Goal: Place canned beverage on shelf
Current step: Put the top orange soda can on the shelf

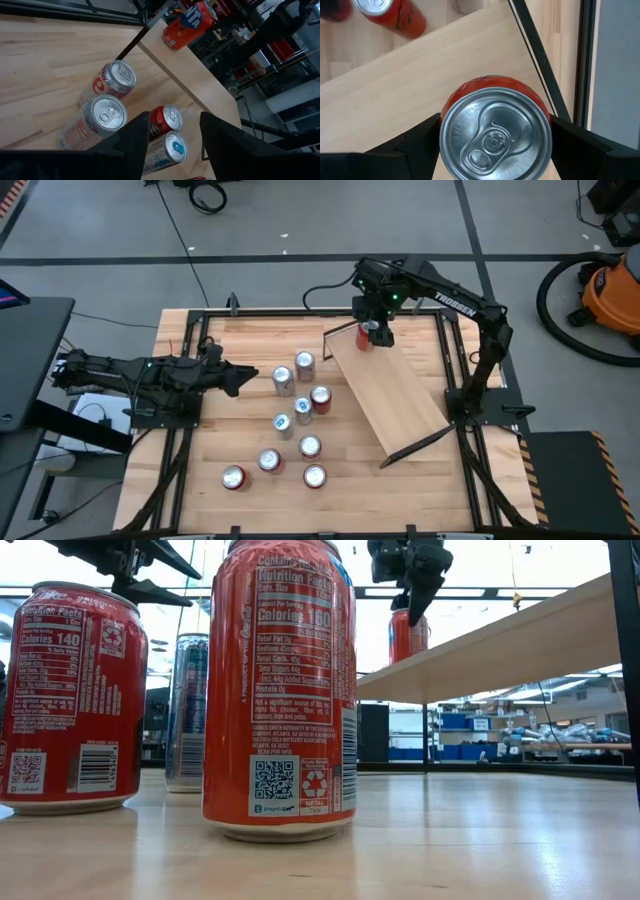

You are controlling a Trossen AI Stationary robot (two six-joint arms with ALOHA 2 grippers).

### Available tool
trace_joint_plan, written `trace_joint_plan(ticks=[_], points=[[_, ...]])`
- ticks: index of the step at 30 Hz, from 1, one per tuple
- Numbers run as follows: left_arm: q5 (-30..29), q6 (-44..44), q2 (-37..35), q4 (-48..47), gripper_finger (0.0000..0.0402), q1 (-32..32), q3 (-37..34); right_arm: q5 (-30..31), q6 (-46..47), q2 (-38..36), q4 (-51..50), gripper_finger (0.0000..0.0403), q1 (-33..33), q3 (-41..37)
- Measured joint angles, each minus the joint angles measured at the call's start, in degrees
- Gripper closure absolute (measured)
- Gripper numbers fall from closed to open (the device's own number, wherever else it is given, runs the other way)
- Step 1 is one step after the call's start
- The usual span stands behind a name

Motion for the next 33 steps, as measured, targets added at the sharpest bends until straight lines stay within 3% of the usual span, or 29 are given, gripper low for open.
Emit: trace_joint_plan(ticks=[6, 13, 19, 28, 33], points=[[0.00, 0.02, 0.00, -0.03, 0.0216, 0.00, 0.00, -1.41, 2.29, 0.00, 0.56, 0.0074, 0.00, -0.11], [0.02, 0.02, 0.00, -0.05, 0.0216, 0.00, 0.00, -0.20, 3.58, 0.04, 1.10, 0.0012, -0.02, -0.13], [0.24, 0.02, 0.00, -0.07, 0.0216, 0.00, 0.00, 1.42, 8.00, 0.04, -0.24, 0.0012, 0.11, 2.73], [0.59, 0.00, 0.00, -0.07, 0.0216, 0.00, 0.00, 3.18, 19.38, -0.01, -4.07, 0.0005, 0.60, 8.04], [2.12, -0.09, 0.00, -0.08, 0.0216, 0.00, 0.00, 5.42, 31.58, -0.66, -3.58, 0.0004, 1.50, 9.14]])
